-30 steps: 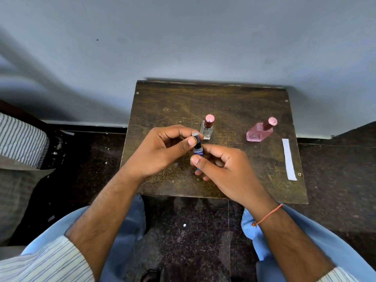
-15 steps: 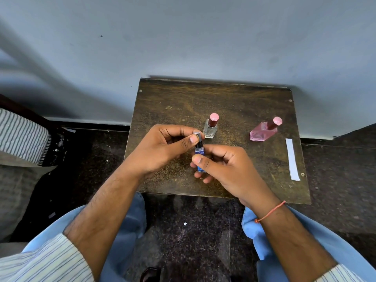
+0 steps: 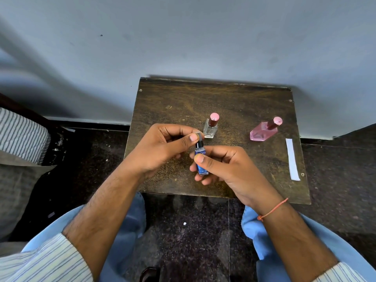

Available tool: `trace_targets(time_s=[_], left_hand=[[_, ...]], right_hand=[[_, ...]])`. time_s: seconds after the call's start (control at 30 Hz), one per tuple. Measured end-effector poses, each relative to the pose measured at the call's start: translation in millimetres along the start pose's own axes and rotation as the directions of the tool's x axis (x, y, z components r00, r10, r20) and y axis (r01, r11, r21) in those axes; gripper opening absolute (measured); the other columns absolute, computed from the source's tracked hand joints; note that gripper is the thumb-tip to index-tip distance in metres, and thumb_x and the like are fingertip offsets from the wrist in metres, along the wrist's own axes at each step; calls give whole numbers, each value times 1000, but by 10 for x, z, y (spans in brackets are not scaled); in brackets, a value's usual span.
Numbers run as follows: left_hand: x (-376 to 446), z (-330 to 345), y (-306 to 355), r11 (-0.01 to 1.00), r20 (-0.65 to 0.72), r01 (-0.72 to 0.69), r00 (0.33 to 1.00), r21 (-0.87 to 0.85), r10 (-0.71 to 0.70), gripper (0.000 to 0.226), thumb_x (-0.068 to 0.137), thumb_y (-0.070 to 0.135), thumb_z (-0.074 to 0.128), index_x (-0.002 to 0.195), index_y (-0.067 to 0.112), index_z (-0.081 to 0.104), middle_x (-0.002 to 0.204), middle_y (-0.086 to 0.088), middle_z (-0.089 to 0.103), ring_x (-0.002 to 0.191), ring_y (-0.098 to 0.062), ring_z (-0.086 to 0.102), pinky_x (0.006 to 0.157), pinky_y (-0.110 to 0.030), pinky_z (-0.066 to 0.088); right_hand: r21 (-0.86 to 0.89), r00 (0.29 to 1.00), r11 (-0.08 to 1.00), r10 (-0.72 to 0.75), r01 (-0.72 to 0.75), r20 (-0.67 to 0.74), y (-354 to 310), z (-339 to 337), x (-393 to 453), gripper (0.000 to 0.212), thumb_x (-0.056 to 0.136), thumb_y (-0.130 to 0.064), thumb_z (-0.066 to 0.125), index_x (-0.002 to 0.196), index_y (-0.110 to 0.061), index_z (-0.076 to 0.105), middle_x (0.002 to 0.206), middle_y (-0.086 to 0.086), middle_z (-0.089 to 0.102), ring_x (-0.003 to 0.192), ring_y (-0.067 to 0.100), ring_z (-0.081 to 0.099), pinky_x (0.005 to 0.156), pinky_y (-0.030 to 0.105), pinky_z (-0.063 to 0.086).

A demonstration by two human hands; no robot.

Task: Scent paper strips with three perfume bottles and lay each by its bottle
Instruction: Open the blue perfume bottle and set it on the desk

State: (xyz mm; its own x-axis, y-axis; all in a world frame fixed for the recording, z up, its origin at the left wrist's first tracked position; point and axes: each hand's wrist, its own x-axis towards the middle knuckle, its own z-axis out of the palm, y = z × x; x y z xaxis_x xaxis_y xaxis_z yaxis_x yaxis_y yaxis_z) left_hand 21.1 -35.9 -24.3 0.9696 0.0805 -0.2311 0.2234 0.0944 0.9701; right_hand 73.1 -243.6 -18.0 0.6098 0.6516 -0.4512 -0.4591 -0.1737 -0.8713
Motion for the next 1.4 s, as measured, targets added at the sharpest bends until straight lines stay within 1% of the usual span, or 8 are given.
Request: trace_targets(time_s=[0.2, 0.47, 0.67, 0.9, 0.97, 1.17, 1.27, 1.4], left_hand=[[12, -1, -26, 1000, -63, -12, 998, 13, 13, 15, 92, 25, 76, 104, 19, 83, 90, 7, 82, 70, 0, 63, 57, -17, 46], [22, 30, -46, 1000, -40, -12, 999, -26, 11, 12, 93, 22, 76, 100, 18, 85, 81, 8, 79, 70, -3, 62, 58, -17, 47], [23, 72, -42, 1000, -93, -18, 996, -15, 16, 23, 88, 27, 73, 104, 12, 81, 74, 13, 76, 66, -3, 58, 56, -16, 44], [51, 105, -90, 999, -167, -42, 985, 3, 42, 12, 92, 26, 80, 101, 20, 85, 82, 5, 79, 68, -23, 51, 55, -21, 43], [54, 108, -83, 999, -152, -36, 988, 13, 37, 13, 93, 27, 79, 103, 19, 84, 81, 10, 79, 68, -18, 54, 55, -19, 44], [39, 17, 1, 999, 108, 34, 994, -29, -31, 21, 101, 22, 67, 115, 10, 76, 74, 11, 71, 69, -1, 60, 56, -17, 44], [35, 50, 12, 998, 92, 45, 995, -33, -42, 26, 100, 24, 64, 117, 8, 76, 70, 14, 69, 60, 0, 53, 55, -17, 37], [40, 72, -14, 997, -18, 53, 998, -59, -54, 26, 94, 29, 65, 108, 14, 81, 61, 10, 61, 50, -2, 42, 50, -14, 34]], right_hand=[[-153, 991, 985, -96, 80, -98, 49, 45, 32, 10, 99, -17, 76, 106, -15, 83, 95, 12, 83, 76, 18, 78, 66, 27, 63], [156, 988, 981, 97, -116, 122, -47, -49, -11, 31, 90, -29, 74, 113, -9, 81, 96, 15, 79, 78, 23, 77, 69, 26, 66], [-79, 996, 997, -33, 26, -86, 22, 24, 30, 12, 98, -20, 76, 108, -18, 83, 93, 8, 83, 79, 19, 78, 70, 31, 64], [-287, 959, 951, -180, 113, -220, 84, 39, 44, 18, 96, -22, 82, 113, -28, 83, 90, 2, 84, 80, 20, 83, 71, 39, 69], [-331, 951, 936, -204, 120, -234, 96, 25, 39, 17, 96, -24, 83, 112, -30, 83, 87, 0, 84, 78, 17, 82, 71, 41, 70], [-103, 998, 994, -36, 32, -46, 41, -24, -12, 13, 95, -27, 79, 105, -22, 85, 94, 10, 84, 81, 20, 80, 75, 36, 66], [-39, 999, 999, -10, 8, -40, 39, -10, 1, 21, 88, -34, 78, 103, -21, 85, 92, 10, 84, 79, 20, 79, 74, 34, 65], [-76, 996, 997, -34, 28, -83, 64, 28, 29, 9, 100, -20, 76, 104, -20, 84, 93, 13, 83, 79, 18, 78, 71, 35, 65]])
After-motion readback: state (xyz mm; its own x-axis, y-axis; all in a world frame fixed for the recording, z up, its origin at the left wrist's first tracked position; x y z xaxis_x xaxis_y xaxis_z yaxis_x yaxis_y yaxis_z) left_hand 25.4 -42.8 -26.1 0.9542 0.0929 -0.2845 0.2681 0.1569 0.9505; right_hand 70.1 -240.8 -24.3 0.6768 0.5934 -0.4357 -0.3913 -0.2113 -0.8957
